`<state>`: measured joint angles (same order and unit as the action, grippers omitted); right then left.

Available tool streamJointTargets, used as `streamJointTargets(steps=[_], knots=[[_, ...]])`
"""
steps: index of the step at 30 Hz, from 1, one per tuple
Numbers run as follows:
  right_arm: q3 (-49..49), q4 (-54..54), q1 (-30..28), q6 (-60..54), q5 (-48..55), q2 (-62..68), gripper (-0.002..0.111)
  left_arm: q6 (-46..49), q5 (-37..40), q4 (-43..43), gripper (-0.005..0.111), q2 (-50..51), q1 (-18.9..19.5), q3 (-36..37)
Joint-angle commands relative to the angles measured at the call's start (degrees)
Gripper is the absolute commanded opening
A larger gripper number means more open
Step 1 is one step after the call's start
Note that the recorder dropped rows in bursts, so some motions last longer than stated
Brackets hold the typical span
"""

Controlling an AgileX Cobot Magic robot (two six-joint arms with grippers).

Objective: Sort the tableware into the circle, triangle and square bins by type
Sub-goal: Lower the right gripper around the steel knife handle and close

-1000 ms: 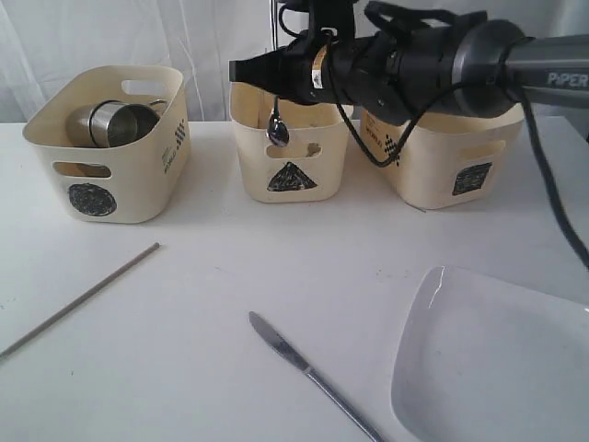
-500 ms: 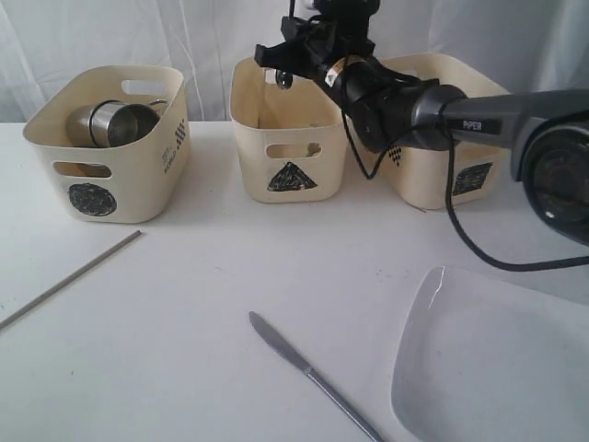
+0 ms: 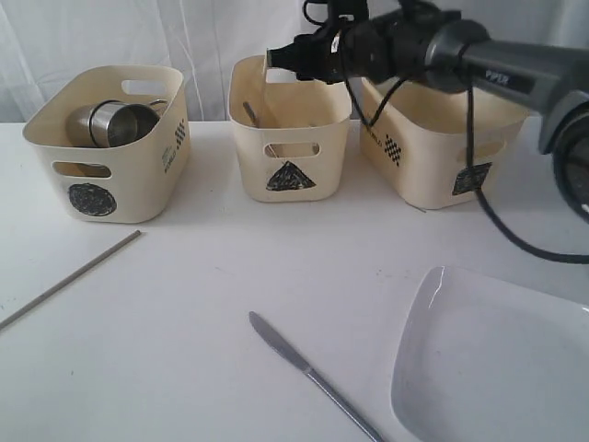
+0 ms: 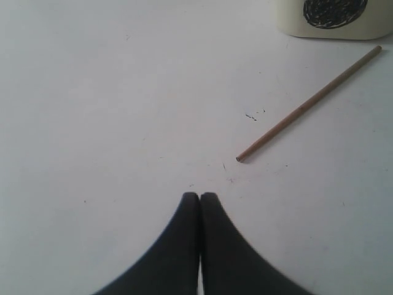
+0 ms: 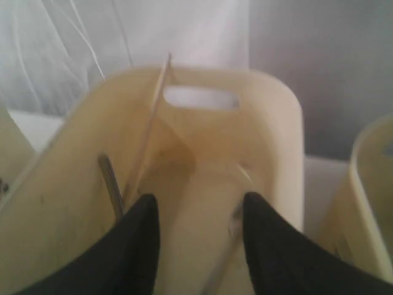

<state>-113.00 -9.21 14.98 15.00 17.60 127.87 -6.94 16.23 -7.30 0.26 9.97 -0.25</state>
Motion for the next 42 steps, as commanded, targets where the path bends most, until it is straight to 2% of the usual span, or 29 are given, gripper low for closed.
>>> streamJointTargets(steps=[1,3,5,6,10,12,14,15,22,24,33,42], knots=[[-0.5,5.7,0.0,-12.3,32.1,-7.0,0.014,-0.1,0.0,-0.1,0.000,-0.3,-0.4,0.3],[0.7,12.0,0.8,-16.3,43.1,-9.3,0.000,-0.1,0.0,-0.1,0.000,-0.3,-0.4,0.3],[5.8,13.7,3.4,-17.6,47.4,-13.1,0.000,-0.1,0.0,-0.1,0.000,-0.3,-0.4,0.3],[8.7,13.7,4.5,-17.6,47.8,-14.9,0.000,-0.1,0.0,-0.1,0.000,-0.3,-0.4,0.3],[34.5,14.0,11.9,-20.5,47.8,-26.8,0.000,-0.1,0.0,-0.1,0.000,-0.3,-0.4,0.3],[43.8,14.0,13.6,-23.4,46.8,-28.7,0.000,-0.1,0.0,-0.1,0.000,-0.3,-0.4,0.3],[48.2,15.1,14.5,-26.9,45.0,-28.7,0.001,-0.1,0.0,-0.1,0.000,-0.3,-0.4,0.3],[48.9,15.8,14.6,-28.0,44.5,-28.5,0.002,-0.1,0.0,-0.1,0.000,-0.3,-0.4,0.3],[49.3,27.3,14.6,-36.0,34.6,-27.7,0.041,-0.1,0.0,-0.1,0.000,-0.3,-0.4,0.3],[49.3,29.6,14.6,-36.1,31.4,-27.0,0.047,-0.1,0.0,-0.1,0.000,-0.3,-0.4,0.3],[50.7,23.9,14.8,-37.5,33.5,-21.4,0.047,-0.1,0.0,-0.1,0.000,-0.3,-0.4,0.3],[53.9,20.3,17.4,-32.8,28.1,-21.4,0.047,-0.1,0.0,-0.1,0.000,-0.3,-0.4,0.3]])
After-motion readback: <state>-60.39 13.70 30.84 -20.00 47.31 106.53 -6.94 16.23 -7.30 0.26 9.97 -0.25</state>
